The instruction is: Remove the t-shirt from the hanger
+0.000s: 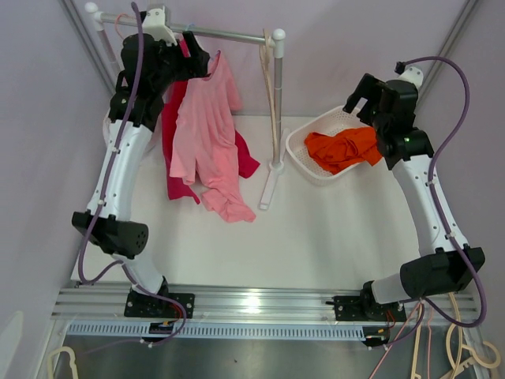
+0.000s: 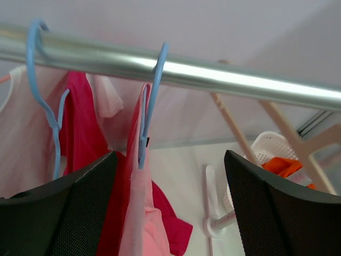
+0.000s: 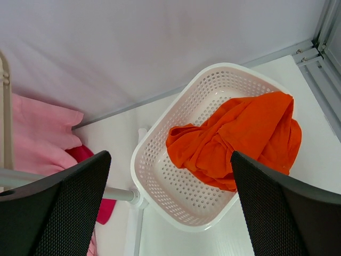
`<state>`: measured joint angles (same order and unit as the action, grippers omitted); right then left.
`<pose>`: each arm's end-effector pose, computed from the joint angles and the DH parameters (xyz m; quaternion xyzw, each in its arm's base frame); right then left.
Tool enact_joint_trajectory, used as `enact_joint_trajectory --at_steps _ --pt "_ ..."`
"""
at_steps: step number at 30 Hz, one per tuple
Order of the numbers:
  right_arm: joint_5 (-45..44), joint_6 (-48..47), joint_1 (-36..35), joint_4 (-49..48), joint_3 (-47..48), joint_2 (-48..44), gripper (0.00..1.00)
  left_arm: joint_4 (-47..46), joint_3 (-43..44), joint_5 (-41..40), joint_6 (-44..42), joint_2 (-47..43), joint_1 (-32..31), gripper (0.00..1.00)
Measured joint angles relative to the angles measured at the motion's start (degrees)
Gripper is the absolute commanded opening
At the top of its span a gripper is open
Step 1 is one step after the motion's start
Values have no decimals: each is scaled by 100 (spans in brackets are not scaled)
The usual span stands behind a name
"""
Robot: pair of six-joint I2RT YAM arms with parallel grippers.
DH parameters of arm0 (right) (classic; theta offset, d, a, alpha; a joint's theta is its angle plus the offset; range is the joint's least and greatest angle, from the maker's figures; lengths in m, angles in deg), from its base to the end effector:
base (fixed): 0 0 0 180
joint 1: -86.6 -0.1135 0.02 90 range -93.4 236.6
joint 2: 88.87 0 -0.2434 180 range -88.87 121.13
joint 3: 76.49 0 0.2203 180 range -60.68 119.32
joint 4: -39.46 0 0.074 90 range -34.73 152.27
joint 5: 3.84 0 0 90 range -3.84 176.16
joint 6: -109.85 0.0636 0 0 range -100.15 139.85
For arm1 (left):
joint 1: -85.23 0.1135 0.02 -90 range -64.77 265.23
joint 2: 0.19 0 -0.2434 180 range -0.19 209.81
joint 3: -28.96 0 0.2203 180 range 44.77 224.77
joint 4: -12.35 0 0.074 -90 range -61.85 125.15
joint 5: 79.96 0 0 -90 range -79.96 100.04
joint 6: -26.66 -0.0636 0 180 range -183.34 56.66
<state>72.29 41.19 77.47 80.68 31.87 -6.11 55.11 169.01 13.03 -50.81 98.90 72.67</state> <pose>0.3171 0.0355 0.4136 0.1567 0.7786 0.0649 0.6042 0.3529 -0.0820 0.4939 0.0183 0.7179 -0.1694 0.6750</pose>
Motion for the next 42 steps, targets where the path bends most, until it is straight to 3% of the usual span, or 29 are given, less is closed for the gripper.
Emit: enact_joint_trajectory --at_steps 6,10,15,20,21,23,24,25,33,38,42 --pt "2 0 0 -70 -83 -177 99 149 -96 -197 -20 278 0 80" --pt "4 0 0 -92 -144 -177 99 122 -96 -382 -92 293 0 53" --pt "2 0 0 -98 -262 -179 99 55 -81 -496 -111 323 0 45" --pt "2 0 0 -107 -326 -179 99 59 125 -538 -111 566 0 45" --pt "2 0 0 -107 -330 -179 99 63 153 -538 -111 608 0 32" --pt "2 0 0 -114 -332 -186 99 59 177 -538 -118 673 0 20" --pt "2 0 0 -122 -343 -195 99 63 177 -538 -118 697 0 3" --pt "4 -2 0 -131 -363 -212 100 59 177 -542 -127 715 0 1" --pt "94 -39 0 -146 -466 -345 100 90 675 -629 -146 953 -4 1" --pt "688 -70 -13 -201 -551 -426 100 39 710 -887 -258 826 -160 1" --pt "1012 -332 -514 -411 -918 -789 99 7 651 -1394 -461 485 -533 1"
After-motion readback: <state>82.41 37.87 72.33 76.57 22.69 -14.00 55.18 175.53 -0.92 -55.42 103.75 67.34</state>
